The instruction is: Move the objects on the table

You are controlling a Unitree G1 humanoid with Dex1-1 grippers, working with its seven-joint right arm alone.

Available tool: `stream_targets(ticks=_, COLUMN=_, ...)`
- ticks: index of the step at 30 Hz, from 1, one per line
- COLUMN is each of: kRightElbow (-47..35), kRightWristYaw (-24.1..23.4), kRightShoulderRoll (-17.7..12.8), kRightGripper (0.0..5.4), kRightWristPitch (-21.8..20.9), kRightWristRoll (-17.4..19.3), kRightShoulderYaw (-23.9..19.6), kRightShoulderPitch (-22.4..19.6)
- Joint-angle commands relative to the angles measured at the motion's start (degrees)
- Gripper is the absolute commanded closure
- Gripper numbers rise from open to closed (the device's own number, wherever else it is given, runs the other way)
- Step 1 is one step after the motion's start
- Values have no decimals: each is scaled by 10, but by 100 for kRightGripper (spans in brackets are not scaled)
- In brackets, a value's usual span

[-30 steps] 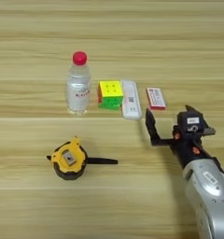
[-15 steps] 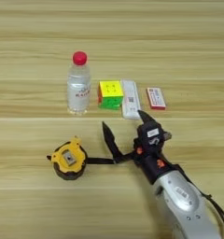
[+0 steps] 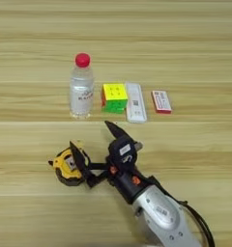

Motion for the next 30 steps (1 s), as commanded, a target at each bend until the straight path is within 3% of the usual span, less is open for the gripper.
stream_targets(ticks=1, kRightElbow=-5, kRightWristYaw=1, kRightShoulderRoll=14, kRightGripper=3, kRightWristPitch=-23, kRightWristRoll=-3, kRightShoulderYaw=30, kRightShoulderPitch=-12)
stream_targets(ticks=8, kRightElbow=38, kRightWristYaw=4, kRightShoulderRoll=19, kRightGripper=3, kRightWristPitch=-31, kRightWristRoll=-5, kRightShoulderYaw=63, kRightShoulderPitch=-16)
stream_targets(ticks=30, kRightElbow=109, kRightWristYaw=-3, kRightShoulderRoll=28, kRightGripper=3, kRightWristPitch=-44, kRightWristRoll=-4, kRightShoulderYaw=60, kRightShoulderPitch=-39)
